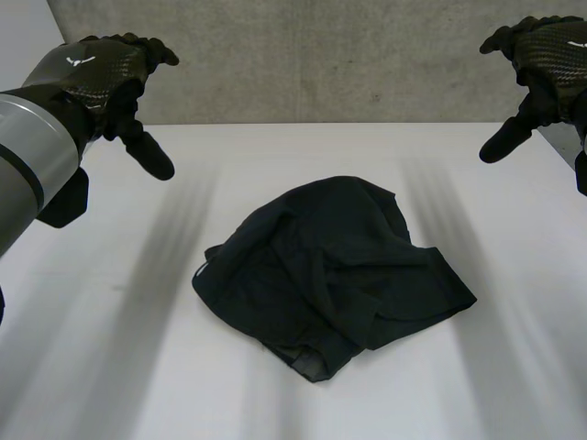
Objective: Fold the shorts.
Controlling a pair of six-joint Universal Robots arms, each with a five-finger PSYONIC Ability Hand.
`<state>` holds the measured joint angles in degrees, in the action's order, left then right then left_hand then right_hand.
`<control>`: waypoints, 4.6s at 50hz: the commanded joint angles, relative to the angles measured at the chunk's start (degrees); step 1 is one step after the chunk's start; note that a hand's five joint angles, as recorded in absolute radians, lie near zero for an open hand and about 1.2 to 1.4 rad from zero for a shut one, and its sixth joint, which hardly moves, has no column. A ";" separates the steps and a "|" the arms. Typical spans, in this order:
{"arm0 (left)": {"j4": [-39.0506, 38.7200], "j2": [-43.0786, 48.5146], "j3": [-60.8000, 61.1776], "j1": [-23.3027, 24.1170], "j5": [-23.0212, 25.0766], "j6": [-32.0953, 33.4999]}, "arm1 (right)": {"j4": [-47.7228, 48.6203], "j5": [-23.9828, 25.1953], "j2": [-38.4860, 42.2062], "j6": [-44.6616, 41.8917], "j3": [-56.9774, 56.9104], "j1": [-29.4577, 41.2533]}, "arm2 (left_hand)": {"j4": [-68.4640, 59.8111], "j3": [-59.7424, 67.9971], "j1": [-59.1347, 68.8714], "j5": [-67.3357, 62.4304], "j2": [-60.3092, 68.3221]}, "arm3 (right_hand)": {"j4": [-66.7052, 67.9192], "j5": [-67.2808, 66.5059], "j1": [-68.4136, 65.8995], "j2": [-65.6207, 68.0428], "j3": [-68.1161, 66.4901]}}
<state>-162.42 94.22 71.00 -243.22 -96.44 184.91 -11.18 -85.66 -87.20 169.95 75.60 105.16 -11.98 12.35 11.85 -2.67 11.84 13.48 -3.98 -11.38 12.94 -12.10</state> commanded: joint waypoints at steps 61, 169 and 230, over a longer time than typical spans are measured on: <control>-18.28 29.61 8.62 -21.59 31.46 10.12 | 0.89 3.57 7.48 -9.02 5.17 1.54 | -7.99 7.62 8.12 -7.30 8.13 | -3.48 3.98 1.38 -2.94 2.10; -7.47 33.56 -5.34 -2.70 2.75 -10.63 | 1.42 3.31 10.91 -13.94 8.25 5.75 | -68.02 67.65 68.15 -67.33 68.16 | -3.48 3.98 1.38 -2.94 2.10; -19.68 20.21 -0.87 5.14 1.60 2.12 | 3.18 0.94 8.44 -14.64 6.14 4.52 | -12.20 11.83 12.32 -11.50 12.33 | -3.48 3.98 1.38 -2.94 2.10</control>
<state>-181.85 116.09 69.83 -227.72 -92.13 186.87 -8.06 -84.71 -79.71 155.33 81.73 109.58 -22.90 23.57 24.35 -12.64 23.36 13.50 -3.98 -11.40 12.94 -12.10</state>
